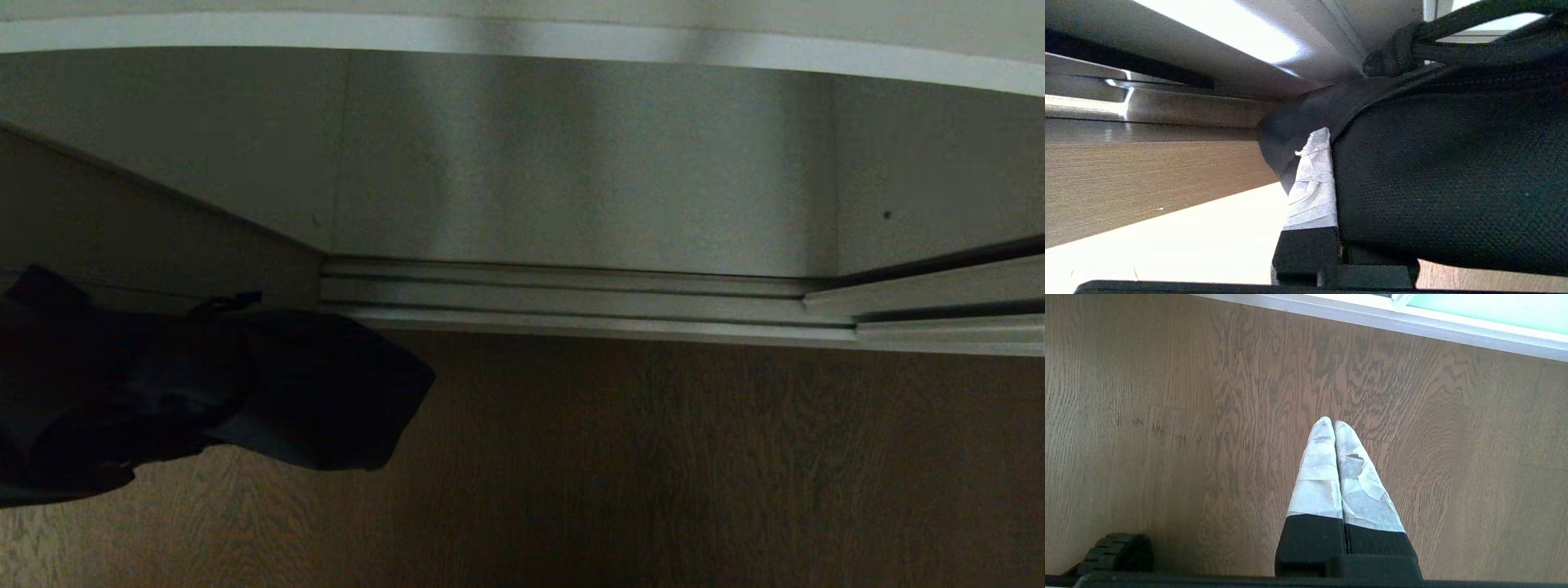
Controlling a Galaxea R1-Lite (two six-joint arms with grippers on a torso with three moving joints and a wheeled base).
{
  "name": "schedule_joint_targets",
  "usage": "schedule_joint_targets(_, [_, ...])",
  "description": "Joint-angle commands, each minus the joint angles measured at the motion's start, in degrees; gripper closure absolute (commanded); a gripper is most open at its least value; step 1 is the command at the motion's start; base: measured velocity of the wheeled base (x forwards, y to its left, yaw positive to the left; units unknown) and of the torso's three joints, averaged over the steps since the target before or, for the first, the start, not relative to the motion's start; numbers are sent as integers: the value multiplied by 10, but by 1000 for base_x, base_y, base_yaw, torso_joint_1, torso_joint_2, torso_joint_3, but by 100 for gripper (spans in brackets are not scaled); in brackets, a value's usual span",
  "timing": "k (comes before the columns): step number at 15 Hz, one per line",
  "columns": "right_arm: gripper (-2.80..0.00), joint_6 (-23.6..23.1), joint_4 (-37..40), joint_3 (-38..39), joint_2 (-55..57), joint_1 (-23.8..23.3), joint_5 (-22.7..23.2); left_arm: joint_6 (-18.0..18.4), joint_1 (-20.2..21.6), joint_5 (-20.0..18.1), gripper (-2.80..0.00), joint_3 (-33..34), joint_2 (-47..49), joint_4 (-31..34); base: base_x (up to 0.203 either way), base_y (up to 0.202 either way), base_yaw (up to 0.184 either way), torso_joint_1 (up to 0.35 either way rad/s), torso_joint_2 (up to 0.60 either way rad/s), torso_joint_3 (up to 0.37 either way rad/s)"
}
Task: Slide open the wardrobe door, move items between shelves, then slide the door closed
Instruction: Place the basket on the higher shelf
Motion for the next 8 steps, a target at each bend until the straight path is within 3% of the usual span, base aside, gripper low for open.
schedule_joint_targets(1, [0,-1,0,0,-1,-1,0,-1,-1,-14,0,7,-1,0,0,0,0,0,0,0])
schedule_joint_targets(4, [0,-1,0,0,-1,0,0,-2,-1,-23,0,10,-4,-4,0,0,0,1,2,12])
schedule_joint_targets(8, [0,-1,0,0,-1,0,0,-2,-1,-28,0,4,-5,-5,0,0,0,4,3,152])
